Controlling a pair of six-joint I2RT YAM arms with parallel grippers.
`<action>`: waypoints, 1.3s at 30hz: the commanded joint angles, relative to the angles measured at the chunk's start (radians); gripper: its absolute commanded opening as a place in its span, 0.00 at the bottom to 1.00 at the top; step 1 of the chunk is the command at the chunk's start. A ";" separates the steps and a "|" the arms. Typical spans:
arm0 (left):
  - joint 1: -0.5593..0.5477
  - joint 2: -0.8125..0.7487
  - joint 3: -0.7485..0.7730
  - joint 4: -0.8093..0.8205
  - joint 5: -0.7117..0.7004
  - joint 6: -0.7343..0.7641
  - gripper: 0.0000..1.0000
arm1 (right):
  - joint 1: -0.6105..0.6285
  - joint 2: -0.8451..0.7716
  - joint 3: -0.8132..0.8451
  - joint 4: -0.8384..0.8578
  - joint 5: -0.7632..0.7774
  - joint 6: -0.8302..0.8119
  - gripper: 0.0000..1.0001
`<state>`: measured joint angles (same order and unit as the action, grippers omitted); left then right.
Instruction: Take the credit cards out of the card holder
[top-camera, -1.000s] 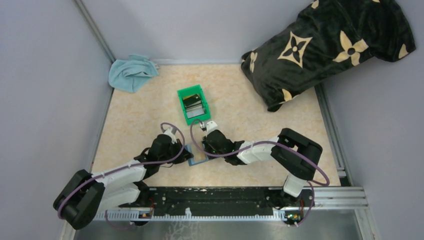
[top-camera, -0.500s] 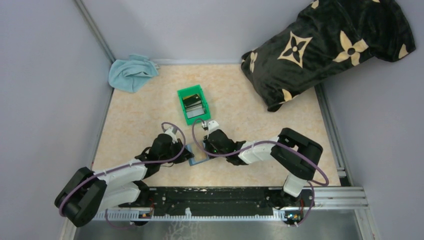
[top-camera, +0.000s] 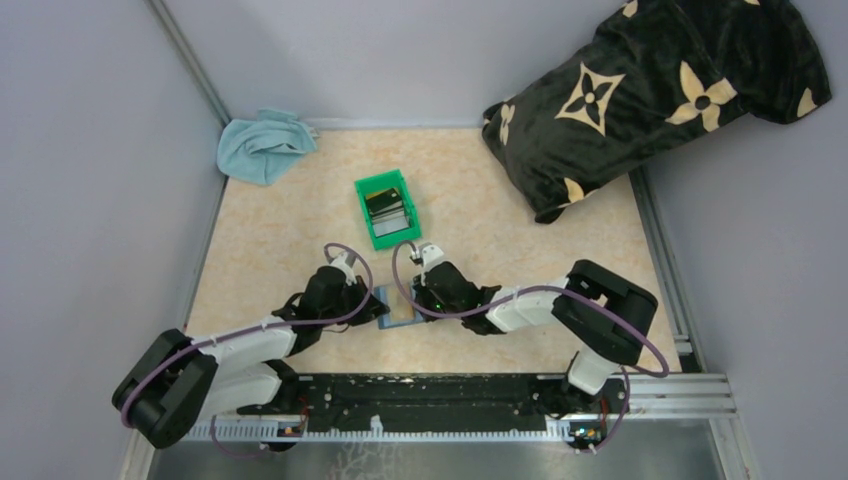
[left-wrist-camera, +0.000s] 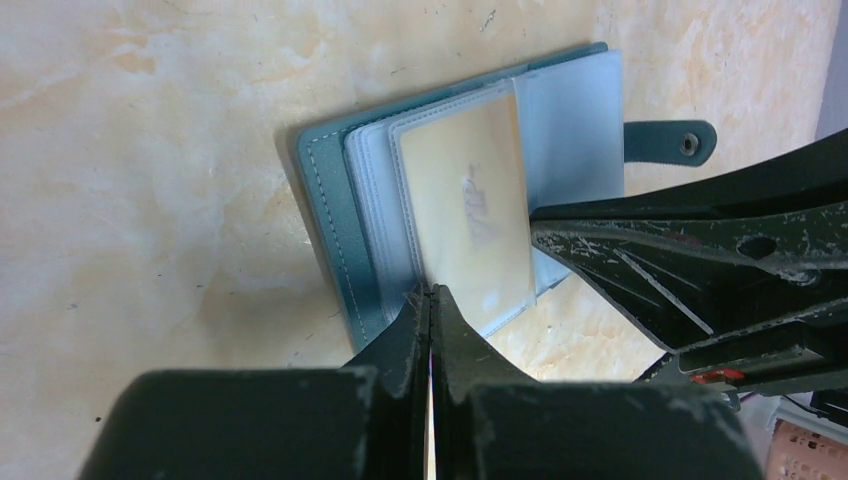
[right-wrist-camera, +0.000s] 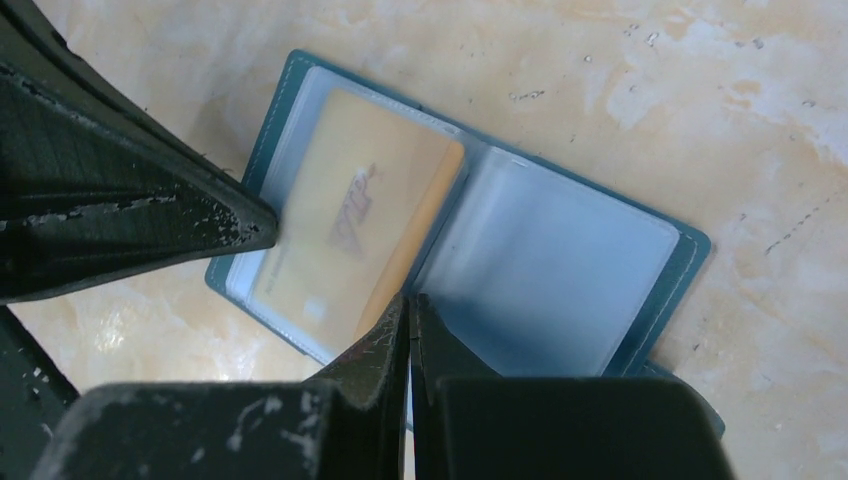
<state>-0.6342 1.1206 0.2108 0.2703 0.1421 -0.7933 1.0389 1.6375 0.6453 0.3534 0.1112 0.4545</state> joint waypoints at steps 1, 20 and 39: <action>-0.004 0.011 0.010 0.017 -0.004 -0.001 0.00 | 0.012 -0.059 -0.008 0.052 -0.053 0.001 0.00; -0.004 0.023 0.035 0.010 0.007 0.007 0.00 | -0.066 -0.092 -0.073 0.119 -0.086 0.040 0.19; -0.004 0.029 0.095 0.013 0.077 0.002 0.00 | -0.090 -0.023 -0.083 0.018 -0.020 0.066 0.00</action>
<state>-0.6346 1.1343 0.2691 0.2543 0.1791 -0.7925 0.9543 1.5822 0.5701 0.3832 0.0982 0.5179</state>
